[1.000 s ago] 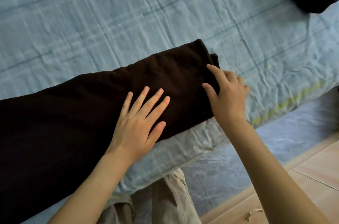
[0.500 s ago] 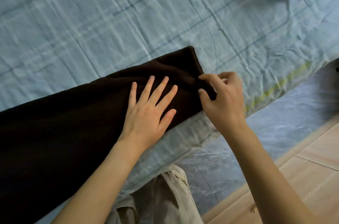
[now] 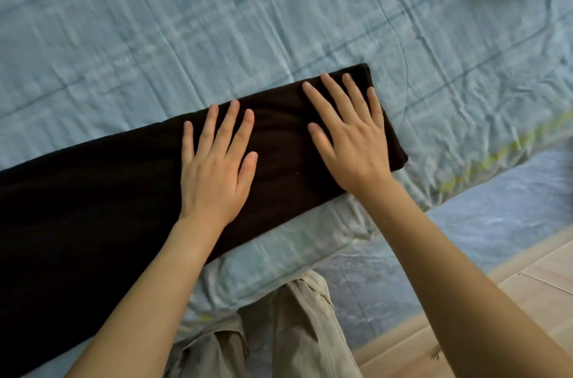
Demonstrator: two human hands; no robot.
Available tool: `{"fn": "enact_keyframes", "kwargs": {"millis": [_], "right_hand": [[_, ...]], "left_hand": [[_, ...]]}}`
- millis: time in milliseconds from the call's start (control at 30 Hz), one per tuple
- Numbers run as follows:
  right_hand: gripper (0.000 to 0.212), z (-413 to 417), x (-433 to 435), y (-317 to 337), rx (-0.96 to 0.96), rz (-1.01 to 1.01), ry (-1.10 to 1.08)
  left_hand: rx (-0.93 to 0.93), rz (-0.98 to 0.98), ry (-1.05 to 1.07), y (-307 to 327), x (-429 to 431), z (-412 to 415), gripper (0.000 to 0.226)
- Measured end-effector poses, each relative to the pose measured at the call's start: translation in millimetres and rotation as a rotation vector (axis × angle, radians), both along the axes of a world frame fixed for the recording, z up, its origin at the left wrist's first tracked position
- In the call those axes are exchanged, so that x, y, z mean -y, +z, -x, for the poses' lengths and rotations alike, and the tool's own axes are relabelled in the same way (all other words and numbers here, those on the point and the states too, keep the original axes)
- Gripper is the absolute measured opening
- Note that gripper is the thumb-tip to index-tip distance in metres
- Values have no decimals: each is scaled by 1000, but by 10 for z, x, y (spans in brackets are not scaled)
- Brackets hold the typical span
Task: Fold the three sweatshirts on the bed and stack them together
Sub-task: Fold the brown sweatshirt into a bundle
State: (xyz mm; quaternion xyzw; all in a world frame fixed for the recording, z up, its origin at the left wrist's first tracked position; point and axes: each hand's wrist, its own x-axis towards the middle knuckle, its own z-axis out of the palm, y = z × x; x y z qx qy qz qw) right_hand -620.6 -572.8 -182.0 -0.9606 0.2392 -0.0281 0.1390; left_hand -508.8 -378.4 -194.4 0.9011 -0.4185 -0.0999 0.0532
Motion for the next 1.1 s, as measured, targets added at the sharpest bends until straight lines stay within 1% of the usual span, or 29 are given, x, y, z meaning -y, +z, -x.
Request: {"fn": "enact_keyframes", "kwargs": {"millis": [67, 100, 167, 200, 267, 333, 367, 400, 433, 467, 500, 533, 600, 633, 700, 733, 767, 833, 900, 933, 967, 1033, 1067, 1100], "right_hand": [[53, 101, 34, 117, 55, -38, -90], [55, 170, 61, 175, 48, -47, -148], [64, 307, 117, 256, -20, -101, -264], [68, 353, 143, 297, -52, -158, -314], [76, 414, 201, 332, -87, -295, -365], [80, 463, 301, 365, -41, -452, -432], [78, 480, 358, 403, 4, -582, -511], [71, 498, 414, 441, 56, -741, -586], [57, 526, 452, 474, 100, -888, -616], [40, 551, 466, 520, 131, -1009, -599], [29, 567, 439, 579, 165, -1082, -564], [27, 581, 390, 646, 204, -1118, -512], [32, 596, 298, 777, 282, -1232, -432], [35, 596, 244, 846, 278, -1287, -382], [39, 592, 117, 992, 255, -1369, -321], [38, 538, 66, 1038, 239, -1413, -355], [37, 531, 41, 1056, 226, -1446, -368], [46, 507, -76, 1093, 237, -1597, -349], [58, 473, -260, 1214, 245, -1666, -173], [61, 453, -309, 1208, 217, -1687, -91], [62, 425, -370, 1198, 182, -1646, -30], [59, 359, -516, 1163, 189, -1568, -26], [56, 315, -610, 1155, 252, -1521, -89], [53, 275, -707, 1142, 334, -1414, -171]], "left_hand": [[11, 45, -9, 58, -69, 58, 58], [16, 65, -18, 72, -115, 107, 58], [7, 68, -45, 49, -201, 222, 58], [-5, 56, -52, 16, -225, 262, 58], [-34, 43, -42, -54, -247, 280, 60], [-66, 49, -32, -72, -238, 262, 60], [-86, 60, -27, -55, -230, 253, 59], [-115, 79, -12, -21, -218, 246, 59], [-158, 111, 18, 38, -199, 247, 59], [-221, 163, 62, 133, -167, 257, 59], [-302, 242, 107, 257, -112, 278, 59], [-400, 347, 140, 405, -31, 304, 57], [-635, 574, 186, 743, 166, 369, 53], [-789, 665, 221, 914, 266, 402, 51], [-1092, 760, 312, 1231, 442, 439, 51], [-1177, 777, 356, 1345, 512, 446, 53], [-1194, 784, 388, 1421, 564, 448, 58], [-1101, 780, 416, 1512, 576, 444, 69], [-986, 791, 423, 1551, 472, 416, 72], [-944, 804, 433, 1546, 390, 383, 70], [-920, 819, 447, 1525, 292, 344, 66], [-944, 862, 477, 1463, 80, 273, 60], [-975, 879, 484, 1436, -19, 252, 60], [-1004, 892, 487, 1417, -113, 237, 61]]}}
